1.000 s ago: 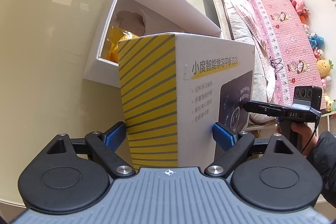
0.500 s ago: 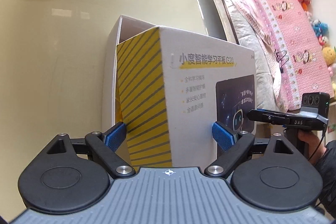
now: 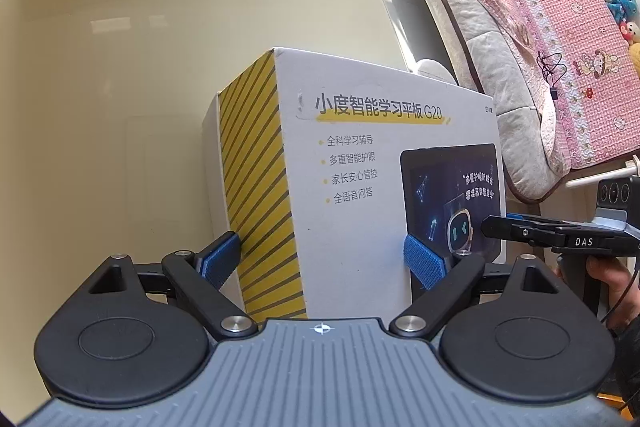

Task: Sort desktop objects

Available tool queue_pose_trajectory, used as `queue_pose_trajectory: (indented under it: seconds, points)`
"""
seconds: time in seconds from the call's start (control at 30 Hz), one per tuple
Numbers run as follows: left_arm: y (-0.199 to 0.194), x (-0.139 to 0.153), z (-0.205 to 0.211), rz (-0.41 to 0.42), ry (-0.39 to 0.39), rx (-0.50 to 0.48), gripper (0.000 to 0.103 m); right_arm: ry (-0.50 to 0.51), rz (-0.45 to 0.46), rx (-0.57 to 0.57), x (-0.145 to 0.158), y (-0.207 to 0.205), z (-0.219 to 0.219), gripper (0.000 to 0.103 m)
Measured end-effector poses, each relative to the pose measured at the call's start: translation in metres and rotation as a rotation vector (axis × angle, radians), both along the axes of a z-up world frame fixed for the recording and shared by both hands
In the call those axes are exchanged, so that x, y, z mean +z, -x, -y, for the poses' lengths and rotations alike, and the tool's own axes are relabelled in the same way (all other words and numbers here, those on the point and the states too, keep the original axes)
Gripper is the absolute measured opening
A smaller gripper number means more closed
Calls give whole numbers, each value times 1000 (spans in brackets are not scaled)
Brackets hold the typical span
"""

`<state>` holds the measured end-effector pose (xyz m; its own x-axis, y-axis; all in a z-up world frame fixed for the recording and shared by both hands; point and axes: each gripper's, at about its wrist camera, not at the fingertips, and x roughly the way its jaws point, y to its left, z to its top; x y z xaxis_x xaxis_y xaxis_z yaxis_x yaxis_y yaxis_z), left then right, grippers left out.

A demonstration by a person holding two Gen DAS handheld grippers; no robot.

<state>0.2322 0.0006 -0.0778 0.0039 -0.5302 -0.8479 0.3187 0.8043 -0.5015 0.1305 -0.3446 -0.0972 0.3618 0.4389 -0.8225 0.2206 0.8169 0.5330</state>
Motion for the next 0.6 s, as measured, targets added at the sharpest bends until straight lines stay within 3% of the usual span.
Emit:
queue_pose_trajectory:
  seconds: [0.4,0.6]
  points:
    - [-23,-19,6,-81,-51,-48,103,-1,-56,-109,-5,-5,-6,91]
    - [-35,-7,-6,-98,14,8,103,0,-12,-106,6,-11,-2,90]
